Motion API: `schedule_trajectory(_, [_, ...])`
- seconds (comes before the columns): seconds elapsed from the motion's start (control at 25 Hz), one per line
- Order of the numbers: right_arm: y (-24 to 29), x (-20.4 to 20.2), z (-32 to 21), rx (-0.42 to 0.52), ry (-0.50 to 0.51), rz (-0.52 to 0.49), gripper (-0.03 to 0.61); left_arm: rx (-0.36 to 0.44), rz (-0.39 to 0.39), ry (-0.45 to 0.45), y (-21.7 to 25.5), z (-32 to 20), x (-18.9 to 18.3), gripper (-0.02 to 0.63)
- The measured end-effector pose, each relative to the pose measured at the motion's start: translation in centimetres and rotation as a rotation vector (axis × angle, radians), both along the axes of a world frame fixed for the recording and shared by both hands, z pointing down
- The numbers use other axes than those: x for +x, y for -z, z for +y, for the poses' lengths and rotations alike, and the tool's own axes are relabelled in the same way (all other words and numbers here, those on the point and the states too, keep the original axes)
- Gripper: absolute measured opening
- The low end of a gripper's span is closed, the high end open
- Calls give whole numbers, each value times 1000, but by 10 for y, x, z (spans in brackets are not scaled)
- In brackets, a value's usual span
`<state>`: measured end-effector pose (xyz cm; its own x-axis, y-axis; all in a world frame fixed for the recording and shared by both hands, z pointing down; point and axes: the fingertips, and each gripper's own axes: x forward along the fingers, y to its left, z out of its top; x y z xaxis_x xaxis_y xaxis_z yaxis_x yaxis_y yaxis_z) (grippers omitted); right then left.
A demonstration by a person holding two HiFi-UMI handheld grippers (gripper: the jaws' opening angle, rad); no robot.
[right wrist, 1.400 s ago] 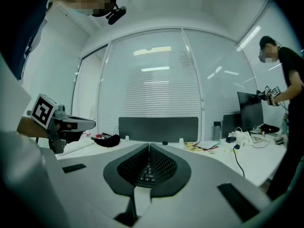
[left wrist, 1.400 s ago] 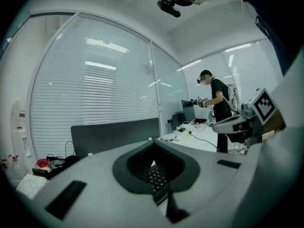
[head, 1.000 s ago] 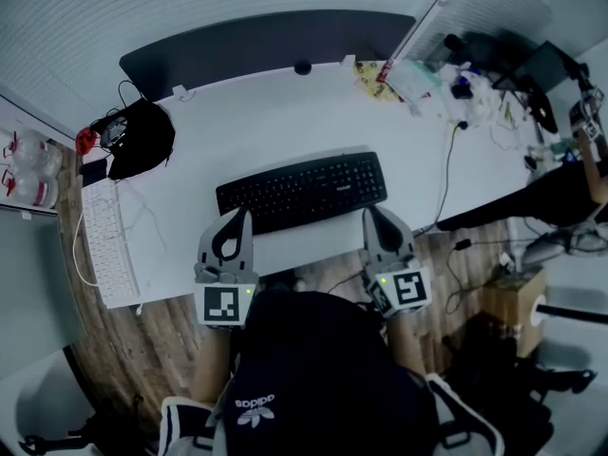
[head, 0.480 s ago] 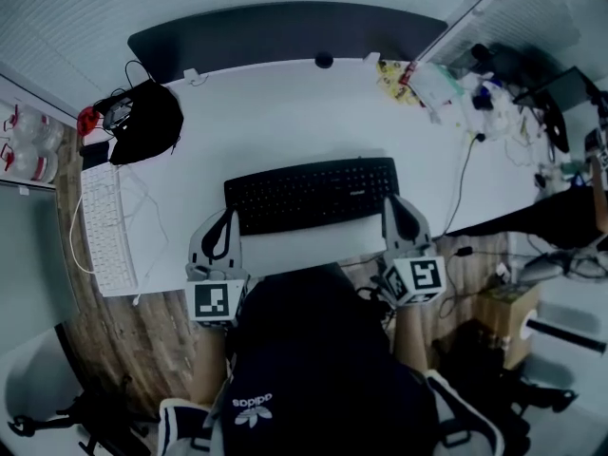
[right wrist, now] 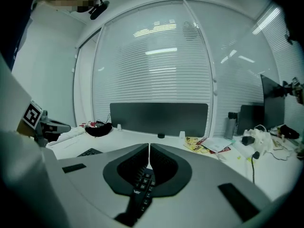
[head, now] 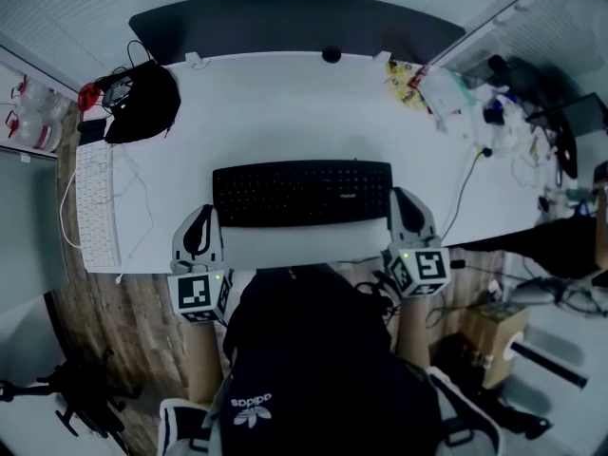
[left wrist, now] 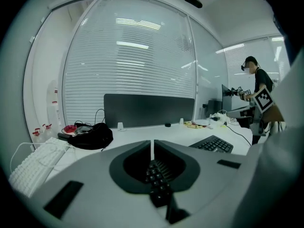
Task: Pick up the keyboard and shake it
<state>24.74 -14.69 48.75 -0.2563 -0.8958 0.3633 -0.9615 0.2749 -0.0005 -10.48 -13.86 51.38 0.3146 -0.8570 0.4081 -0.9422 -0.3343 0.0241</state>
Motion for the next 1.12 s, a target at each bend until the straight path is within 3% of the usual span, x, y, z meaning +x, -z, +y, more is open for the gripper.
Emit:
schedule_trajectory(0.12, [-9,13,-9,-20,43,-3,6,-26,-10,59,-6,3,3,11])
schedule_trajectory(0.32, [-25,30,-21,-64,81,-10,14,-66,7,108,-28,7,11,118])
schedule_trajectory(0.4, [-36,32,-24,-95,100,-16,74,-95,30,131,-39,9,9,147])
schedule_trajectory(0.48, [-47,33,-27,-129,113,-18,94,-128,60,155,-52,11,5,164])
schedule_trajectory(0.8, [-82,36,-46,-249,100,-51,176,-301,107,145,-105,9,3,190])
schedule_trajectory(1.12, [-112,34,-53,-338,90,-49,184,-418,133,163,-139,4,-5,196])
